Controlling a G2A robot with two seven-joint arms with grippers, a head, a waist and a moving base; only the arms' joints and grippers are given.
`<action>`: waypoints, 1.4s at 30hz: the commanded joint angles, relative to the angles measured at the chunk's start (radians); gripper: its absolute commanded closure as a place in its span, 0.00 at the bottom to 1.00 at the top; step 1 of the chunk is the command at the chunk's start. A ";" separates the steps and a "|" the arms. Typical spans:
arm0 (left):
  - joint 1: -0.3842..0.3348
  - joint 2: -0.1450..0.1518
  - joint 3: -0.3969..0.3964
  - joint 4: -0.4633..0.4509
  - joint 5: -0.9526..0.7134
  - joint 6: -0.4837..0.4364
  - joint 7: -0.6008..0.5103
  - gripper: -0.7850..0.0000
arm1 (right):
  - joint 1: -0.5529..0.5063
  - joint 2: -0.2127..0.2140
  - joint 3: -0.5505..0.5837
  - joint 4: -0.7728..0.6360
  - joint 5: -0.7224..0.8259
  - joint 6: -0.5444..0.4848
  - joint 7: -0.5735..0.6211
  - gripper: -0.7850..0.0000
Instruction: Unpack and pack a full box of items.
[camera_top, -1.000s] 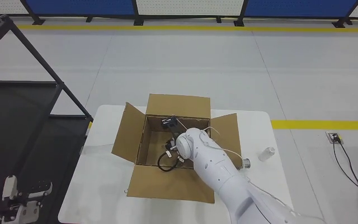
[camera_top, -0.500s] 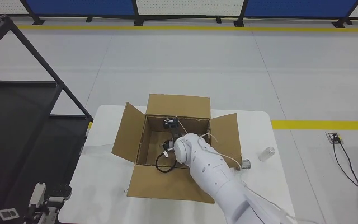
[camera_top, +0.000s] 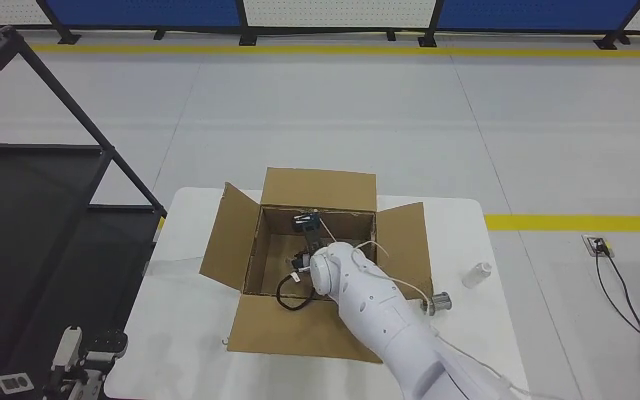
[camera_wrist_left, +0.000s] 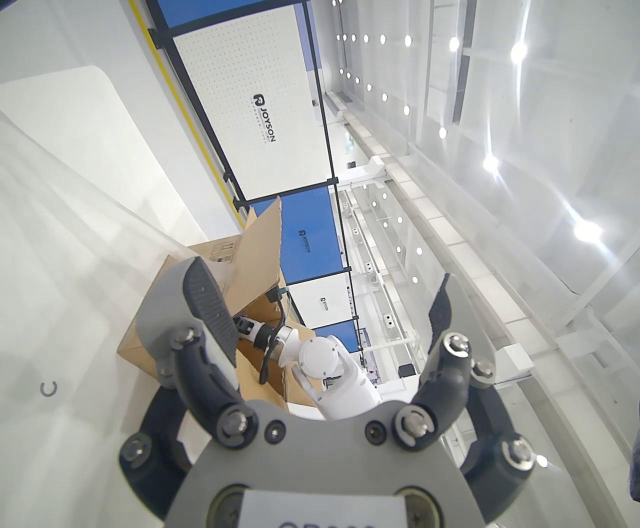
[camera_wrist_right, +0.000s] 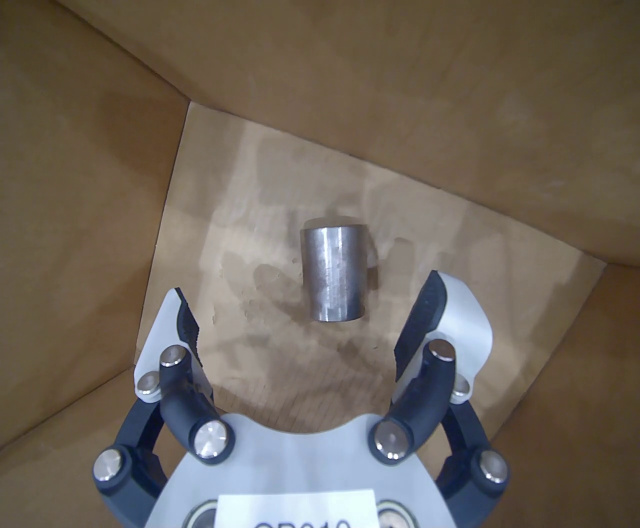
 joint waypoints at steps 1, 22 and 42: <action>-0.005 0.000 0.003 -0.003 0.009 0.003 -0.005 0.00 | -0.010 -0.003 -0.010 -0.015 -0.027 0.052 -0.024 0.00; -0.013 -0.009 -0.009 0.008 0.002 -0.007 0.002 0.00 | -0.006 -0.016 -0.011 0.048 -0.089 -0.025 -0.012 0.66; -0.026 -0.016 -0.007 0.009 0.019 -0.004 -0.010 0.00 | 0.021 0.001 0.008 0.068 -0.104 -0.196 0.066 1.00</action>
